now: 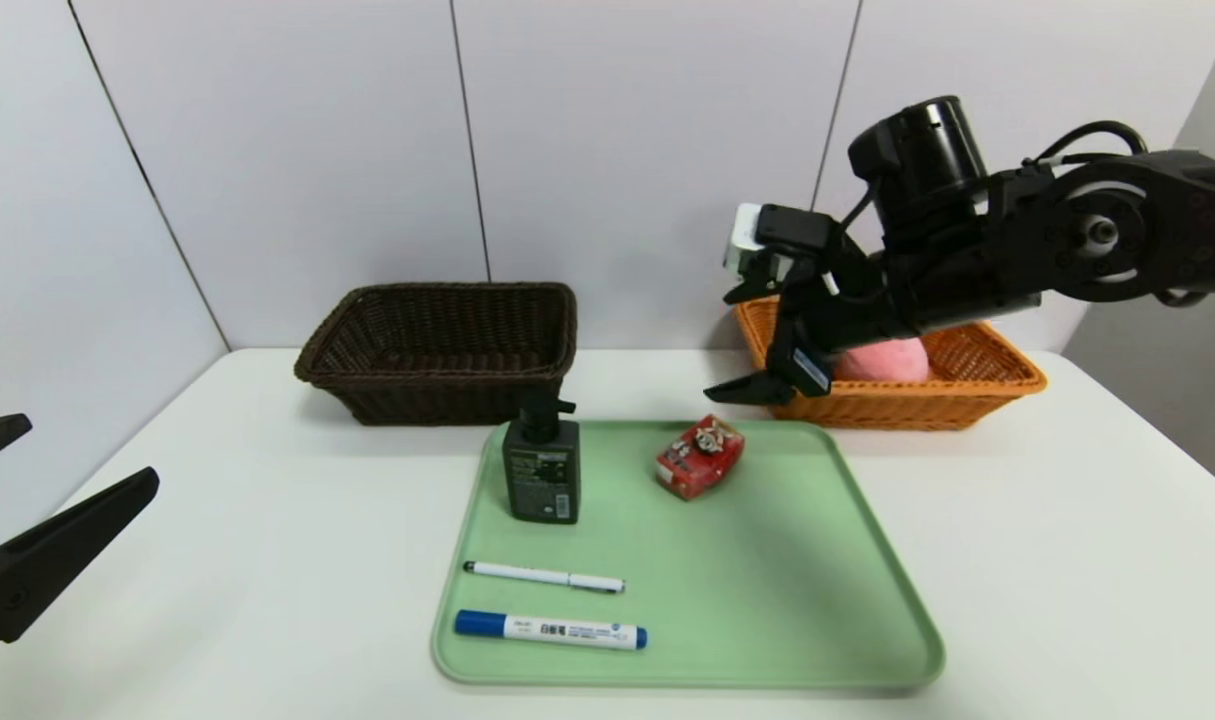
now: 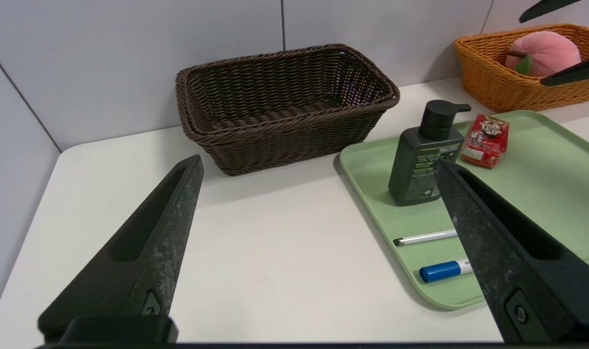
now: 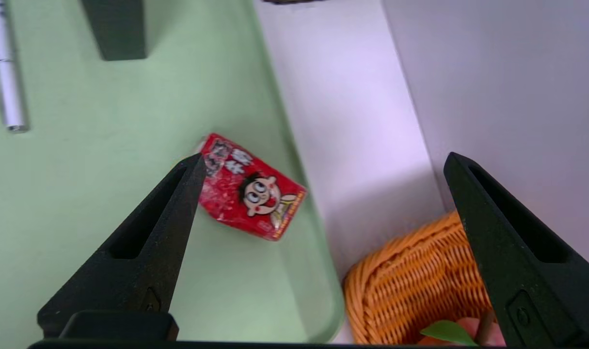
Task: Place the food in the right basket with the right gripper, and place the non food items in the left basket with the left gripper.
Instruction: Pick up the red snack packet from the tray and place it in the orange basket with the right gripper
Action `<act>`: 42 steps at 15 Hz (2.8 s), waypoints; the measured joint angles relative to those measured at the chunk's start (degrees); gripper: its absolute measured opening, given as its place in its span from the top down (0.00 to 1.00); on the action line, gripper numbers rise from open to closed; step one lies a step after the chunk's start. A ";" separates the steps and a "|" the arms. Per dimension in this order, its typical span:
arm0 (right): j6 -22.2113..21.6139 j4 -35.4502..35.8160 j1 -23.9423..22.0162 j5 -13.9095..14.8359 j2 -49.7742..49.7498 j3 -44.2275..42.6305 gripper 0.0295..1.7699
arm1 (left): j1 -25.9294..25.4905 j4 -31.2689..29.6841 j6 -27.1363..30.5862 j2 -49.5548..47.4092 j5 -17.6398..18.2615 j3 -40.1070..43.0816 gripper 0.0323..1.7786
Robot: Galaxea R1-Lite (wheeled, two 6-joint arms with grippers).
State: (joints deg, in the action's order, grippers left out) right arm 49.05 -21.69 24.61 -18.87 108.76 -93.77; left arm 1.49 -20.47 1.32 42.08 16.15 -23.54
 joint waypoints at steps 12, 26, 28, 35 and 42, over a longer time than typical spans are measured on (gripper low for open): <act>16.52 -25.36 2.43 3.06 13.23 -18.49 0.49 | 0.00 -0.06 0.09 -0.24 5.25 0.37 0.05; 20.10 -14.60 3.36 9.03 18.32 -17.69 0.59 | 0.00 -0.01 0.44 -0.27 7.08 -1.10 0.05; 20.52 -14.58 3.35 8.73 18.08 -17.69 0.46 | 0.00 0.02 0.41 -0.16 7.08 -1.27 0.05; 23.98 -20.54 4.00 8.84 17.12 -17.64 0.21 | 0.00 -0.01 0.41 -0.22 7.11 -1.07 0.05; 27.15 -25.16 4.11 9.17 16.90 -17.66 0.11 | 0.00 -0.04 0.28 -0.18 7.08 -0.77 0.05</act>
State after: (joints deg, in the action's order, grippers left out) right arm 76.20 -46.85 28.72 -9.70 125.66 -111.43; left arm 1.49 -20.50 1.60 41.90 23.24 -24.31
